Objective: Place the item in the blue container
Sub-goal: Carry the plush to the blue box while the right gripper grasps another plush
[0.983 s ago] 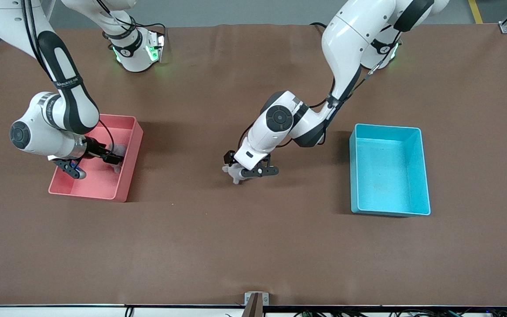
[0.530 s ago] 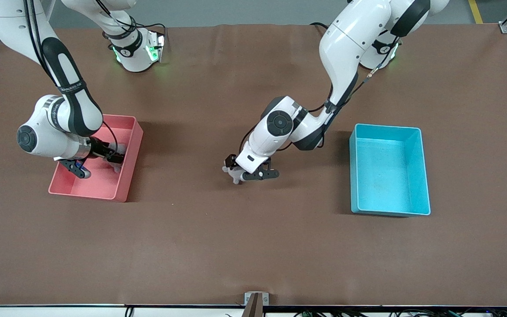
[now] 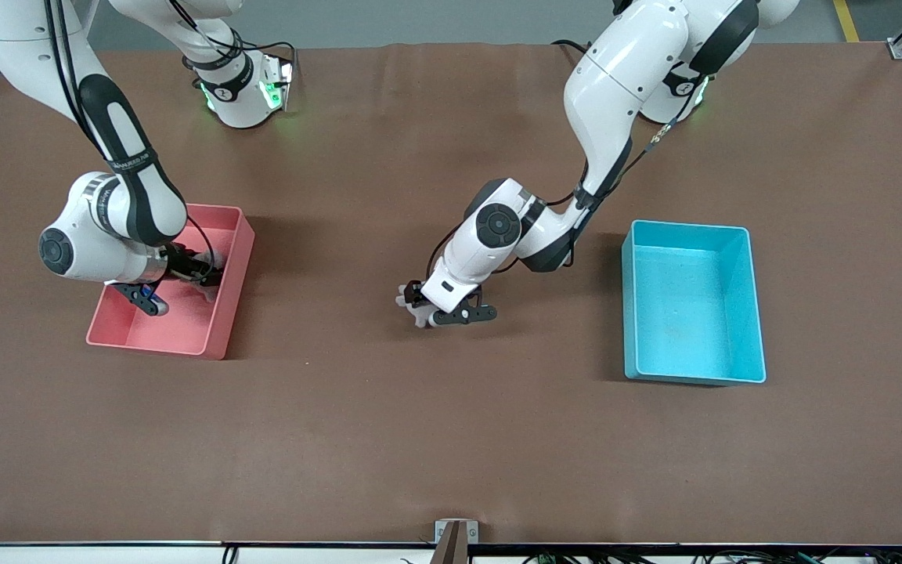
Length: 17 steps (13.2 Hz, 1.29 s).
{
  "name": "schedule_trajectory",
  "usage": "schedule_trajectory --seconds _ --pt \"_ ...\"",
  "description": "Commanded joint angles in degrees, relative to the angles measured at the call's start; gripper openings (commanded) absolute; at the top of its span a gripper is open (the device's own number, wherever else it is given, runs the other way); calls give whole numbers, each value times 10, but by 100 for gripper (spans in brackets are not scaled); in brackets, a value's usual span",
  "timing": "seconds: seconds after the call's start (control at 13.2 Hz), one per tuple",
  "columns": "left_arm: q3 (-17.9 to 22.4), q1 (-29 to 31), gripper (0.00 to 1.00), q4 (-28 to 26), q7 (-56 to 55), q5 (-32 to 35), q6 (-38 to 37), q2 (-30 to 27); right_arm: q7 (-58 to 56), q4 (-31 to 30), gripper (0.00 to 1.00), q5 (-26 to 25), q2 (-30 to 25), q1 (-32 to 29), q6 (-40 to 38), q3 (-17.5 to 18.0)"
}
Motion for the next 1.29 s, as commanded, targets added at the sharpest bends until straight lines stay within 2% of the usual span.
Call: schedule_trajectory --seconds 0.0,0.08,0.15,0.38,0.61,0.76,0.91,1.06,1.21 --pt "6 -7 50 11 5 -6 4 5 -12 8 15 16 -3 -2 -13 2" --pt "6 -7 42 11 3 -5 4 5 -12 16 6 16 -5 -2 -20 2" --pt "6 -7 33 11 3 -4 4 4 -14 33 4 14 -6 -7 -36 1" --pt "7 -7 24 10 3 -3 3 -1 -30 109 2 -3 -11 -20 -121 -2" --pt "8 0 24 6 4 -3 -9 -16 -19 219 1 -48 -14 -16 -217 -2" --pt "12 6 24 6 4 9 -74 -51 26 279 1 -50 -13 2 -268 1" --pt "13 35 24 6 29 62 -170 -103 102 292 1 -50 -19 51 -268 1" --pt "13 65 22 -1 95 69 -273 -158 202 295 1 -50 -21 109 -260 1" --pt "13 110 21 -13 163 70 -339 -200 301 295 1 -50 -19 168 -226 1"
